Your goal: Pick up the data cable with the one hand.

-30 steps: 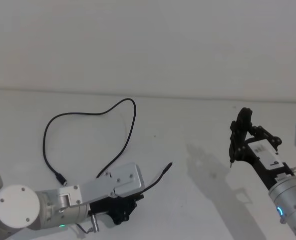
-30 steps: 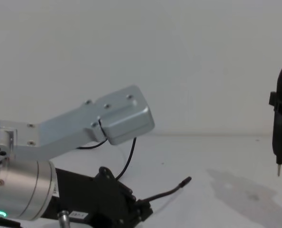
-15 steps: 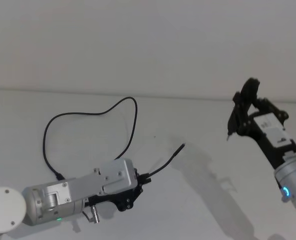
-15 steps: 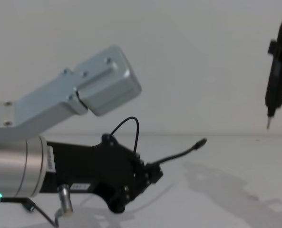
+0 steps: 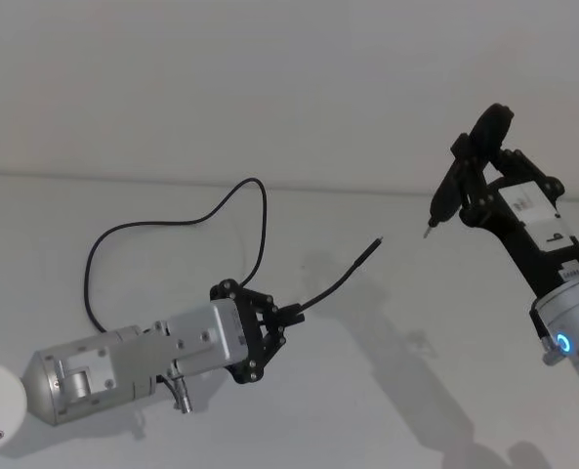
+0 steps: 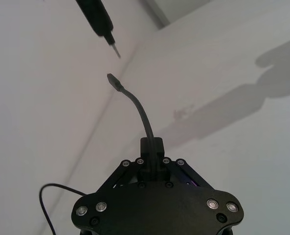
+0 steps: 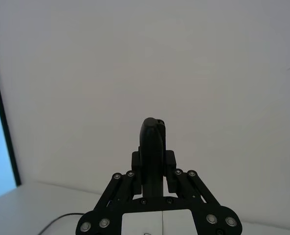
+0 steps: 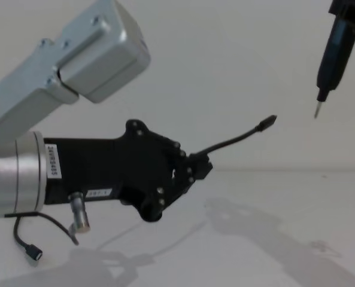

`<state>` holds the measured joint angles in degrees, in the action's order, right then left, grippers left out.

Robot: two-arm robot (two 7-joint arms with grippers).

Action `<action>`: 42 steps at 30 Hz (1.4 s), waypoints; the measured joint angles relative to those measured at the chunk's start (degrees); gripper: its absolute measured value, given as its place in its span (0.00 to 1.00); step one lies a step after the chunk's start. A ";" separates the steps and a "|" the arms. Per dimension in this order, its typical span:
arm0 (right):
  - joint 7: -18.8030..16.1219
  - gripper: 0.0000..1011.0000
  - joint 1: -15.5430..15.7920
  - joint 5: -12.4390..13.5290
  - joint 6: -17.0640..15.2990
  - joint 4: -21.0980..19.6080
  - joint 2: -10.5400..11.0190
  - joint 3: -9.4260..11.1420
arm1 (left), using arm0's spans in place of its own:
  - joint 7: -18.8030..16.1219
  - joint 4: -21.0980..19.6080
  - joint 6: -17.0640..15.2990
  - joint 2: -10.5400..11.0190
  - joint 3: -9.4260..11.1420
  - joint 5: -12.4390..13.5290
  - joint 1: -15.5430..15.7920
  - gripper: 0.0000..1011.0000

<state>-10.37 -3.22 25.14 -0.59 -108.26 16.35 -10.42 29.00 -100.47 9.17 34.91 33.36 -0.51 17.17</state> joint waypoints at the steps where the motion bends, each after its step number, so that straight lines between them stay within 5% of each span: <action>1: -0.17 0.27 -0.05 0.55 -0.35 -0.05 -0.08 0.01 | -0.05 0.00 0.37 0.00 -0.08 0.00 -0.01 0.03; 20: -2.44 0.27 -1.88 8.07 -8.04 -3.23 0.22 -0.51 | -0.56 0.01 4.64 -0.03 -1.07 -0.05 -0.15 0.03; 42: -2.19 0.27 -4.09 9.31 -11.80 -5.78 2.51 -1.49 | -0.69 0.01 5.61 -0.02 -1.31 -0.08 -0.20 0.03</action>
<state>-12.56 -7.31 34.45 -12.39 -114.05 18.86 -11.91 28.31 -100.46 14.79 34.88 32.05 -0.59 16.98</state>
